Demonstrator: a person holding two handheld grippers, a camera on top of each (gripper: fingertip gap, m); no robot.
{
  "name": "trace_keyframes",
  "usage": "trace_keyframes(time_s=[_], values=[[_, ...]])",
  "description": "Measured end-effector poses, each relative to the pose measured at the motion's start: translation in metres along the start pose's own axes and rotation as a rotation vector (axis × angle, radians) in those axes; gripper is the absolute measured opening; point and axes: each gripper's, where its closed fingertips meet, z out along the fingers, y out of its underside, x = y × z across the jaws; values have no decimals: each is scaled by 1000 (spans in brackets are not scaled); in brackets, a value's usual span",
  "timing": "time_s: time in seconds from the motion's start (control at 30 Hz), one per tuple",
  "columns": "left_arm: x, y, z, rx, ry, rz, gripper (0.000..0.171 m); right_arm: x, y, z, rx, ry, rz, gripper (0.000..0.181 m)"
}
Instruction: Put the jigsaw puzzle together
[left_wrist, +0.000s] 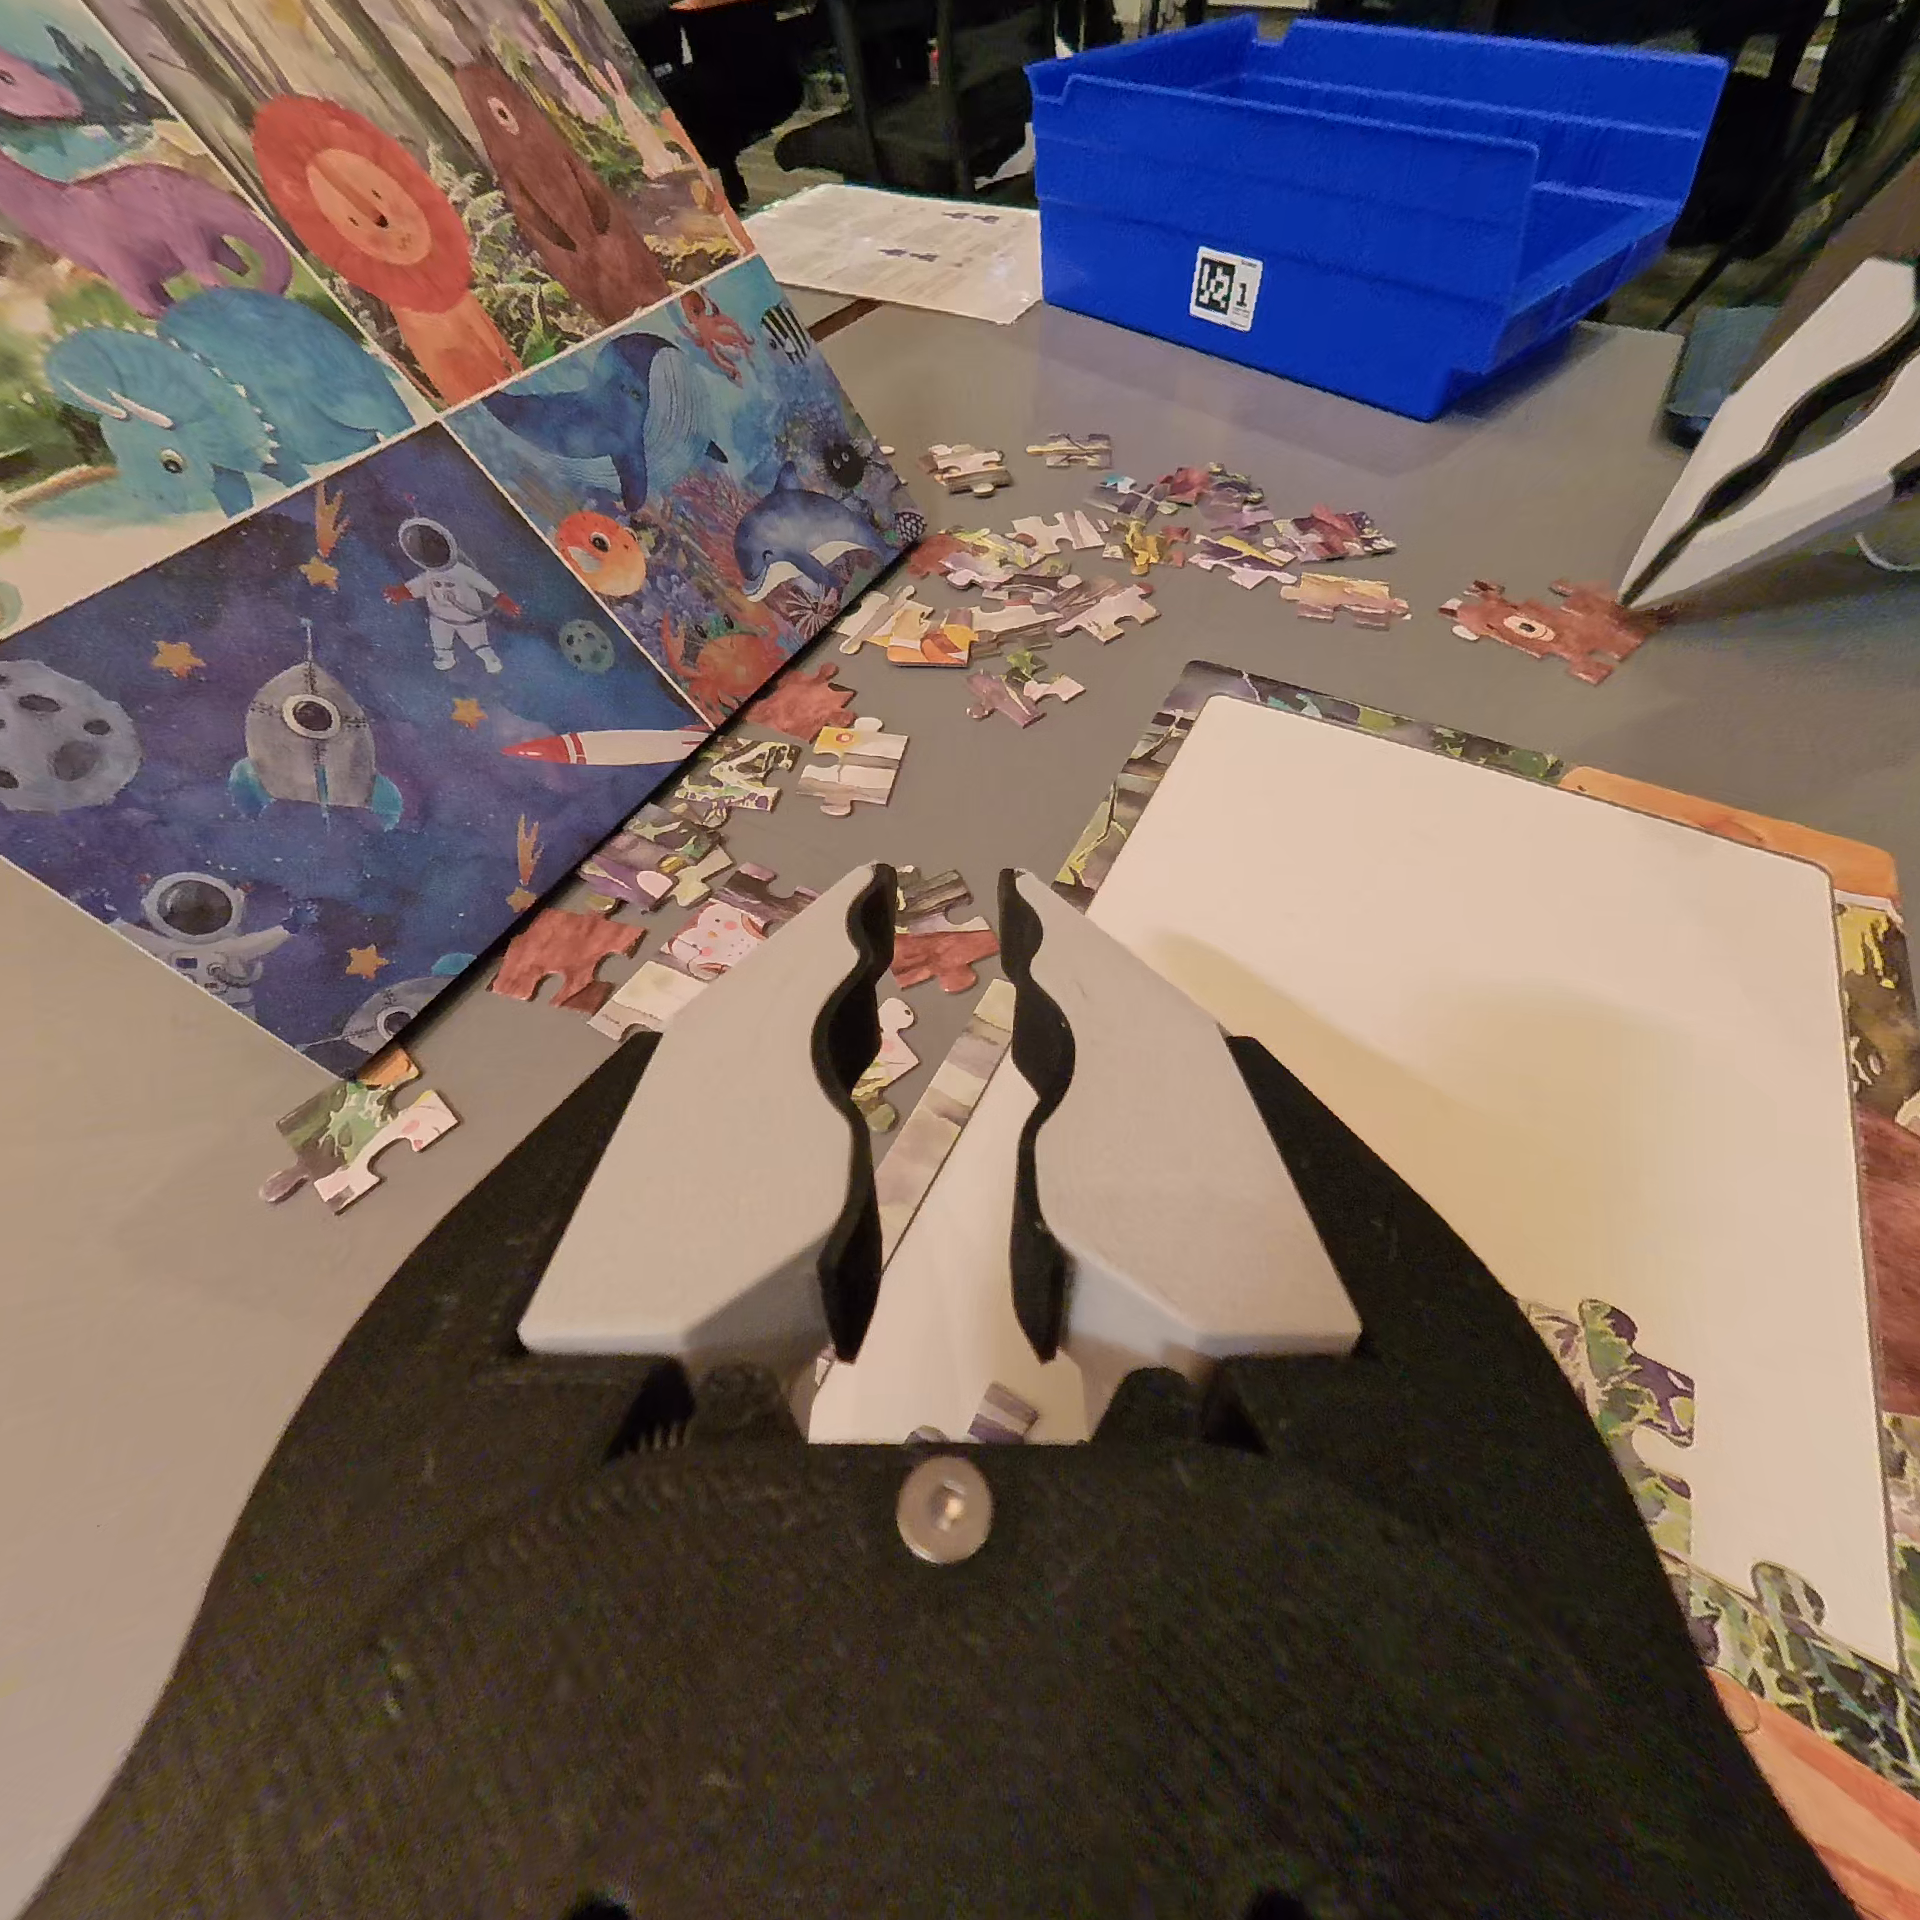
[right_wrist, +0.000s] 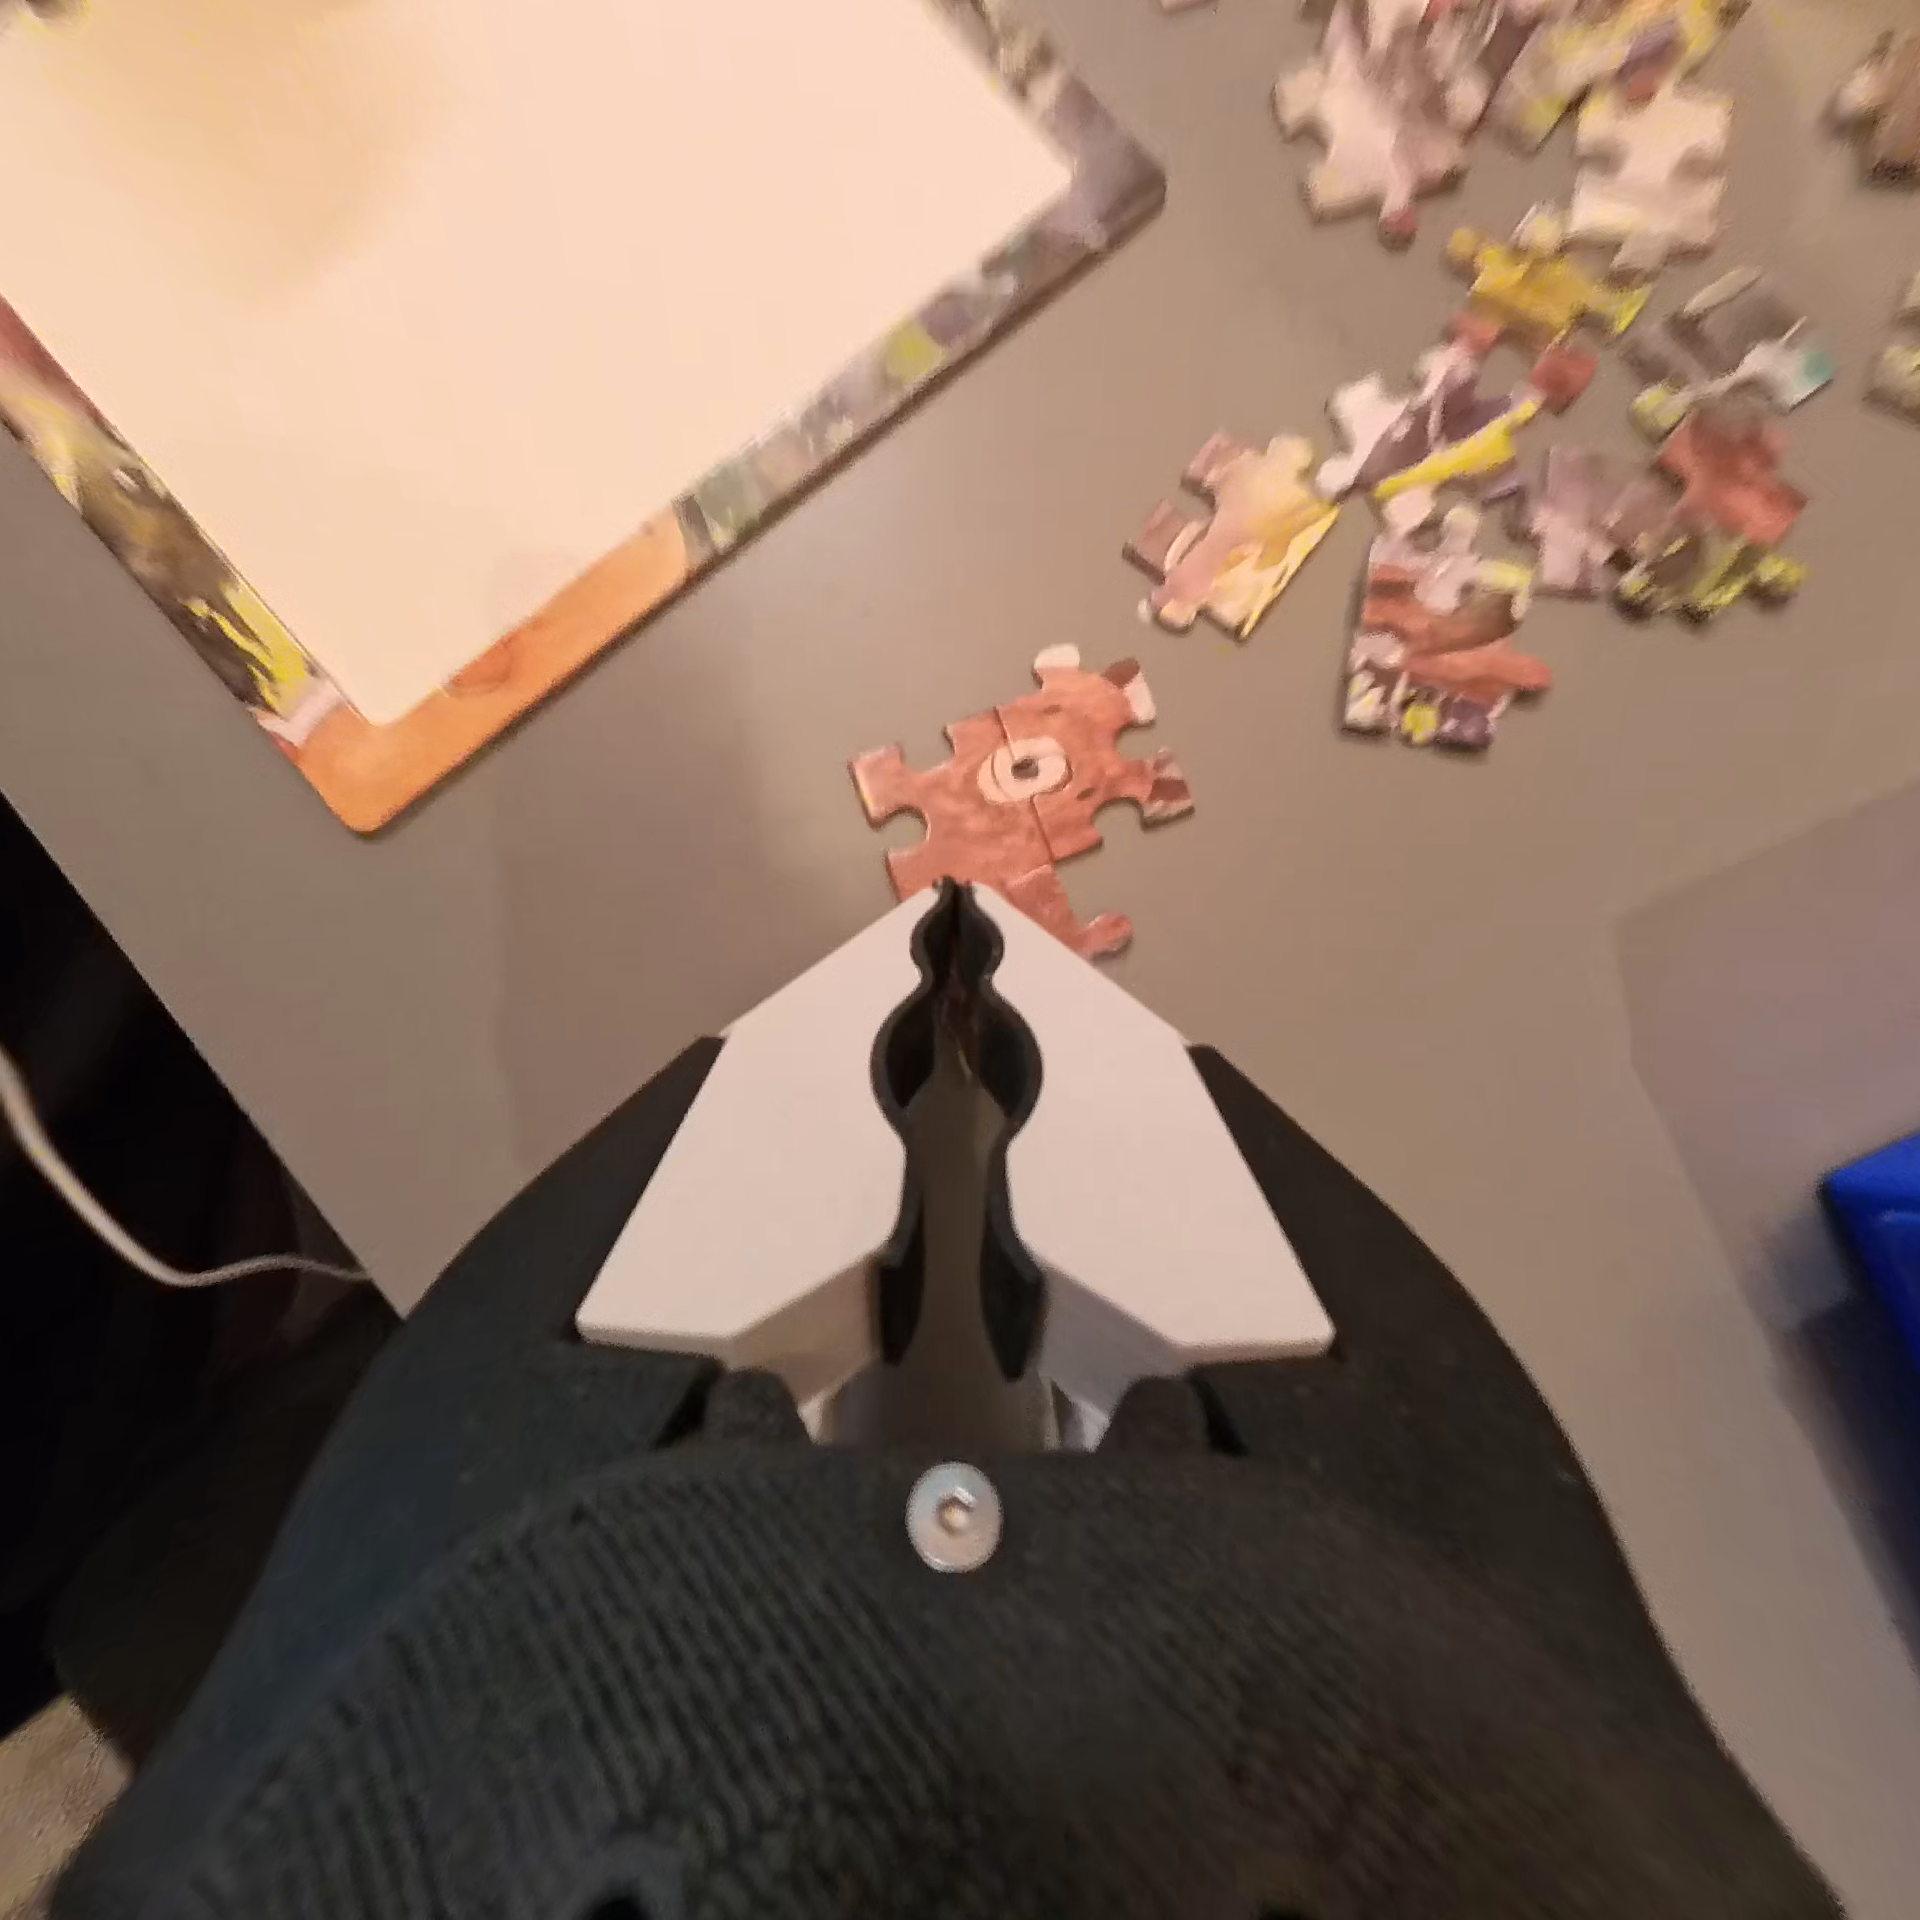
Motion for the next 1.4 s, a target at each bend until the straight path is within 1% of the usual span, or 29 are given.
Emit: trace_keyframes(time_s=[0.1, 0.23, 0.27, 0.3, 0.47, 0.5, 0.57, 0.73, 0.77, 0.8, 0.9, 0.97, 1.0, 1.07, 1.13, 1.23, 1.4], values=[[0, 0, 0, -2, 0, 1, 18, 2, 5, 2, -39, -1, 4, 0], [0, 0, -1, 1, -2, 3, 18, 7, -12, -8, 80, 10, 62, 0], [0, 0, -1, 1, 0, 2, 18, 9, -7, -6, 57, 18, 70, 0], [1, 0, 0, 0, 2, 3, 18, 11, 4, 0, -3, 27, 70, 0], [1, 1, 0, -6, 0, 10, 18, 15, -9, -6, 70, 47, 87, 0], [1, 0, 0, -5, 0, 10, 18, 14, -9, -4, 66, 42, 89, 0], [1, 0, 0, -1, 0, 8, 18, 12, 0, 4, 14, 28, 91, 0], [1, 0, -1, -2, 0, 10, 18, 17, -13, -3, 80, 50, 109, 0], [1, -1, -1, -1, 0, 10, 18, 16, -10, 0, 62, 41, 122, 0], [2, -1, -1, -1, 1, 11, 18, 15, -3, 5, 13, 38, 127, 0], [2, -1, -1, -2, -1, 15, 18, 21, -7, 1, 41, 62, 135, 0], [1, -1, -1, -1, -2, 13, 18, 21, -16, -3, 90, 65, 138, 0], [1, -1, -1, 0, -2, 13, 18, 20, -15, -1, 83, 57, 145, 0], [1, -1, -1, 1, -1, 13, 18, 18, -4, 7, 20, 49, 145, 0], [1, -1, -1, -1, -2, 15, 18, 22, -5, 2, 29, 67, 148, 0], [1, -1, -1, 0, -5, 17, 18, 32, -17, -14, 124, 129, 157, 0], [0, -1, -2, 3, -4, 17, 18, 50, -38, -55, 316, 250, 165, 0]])
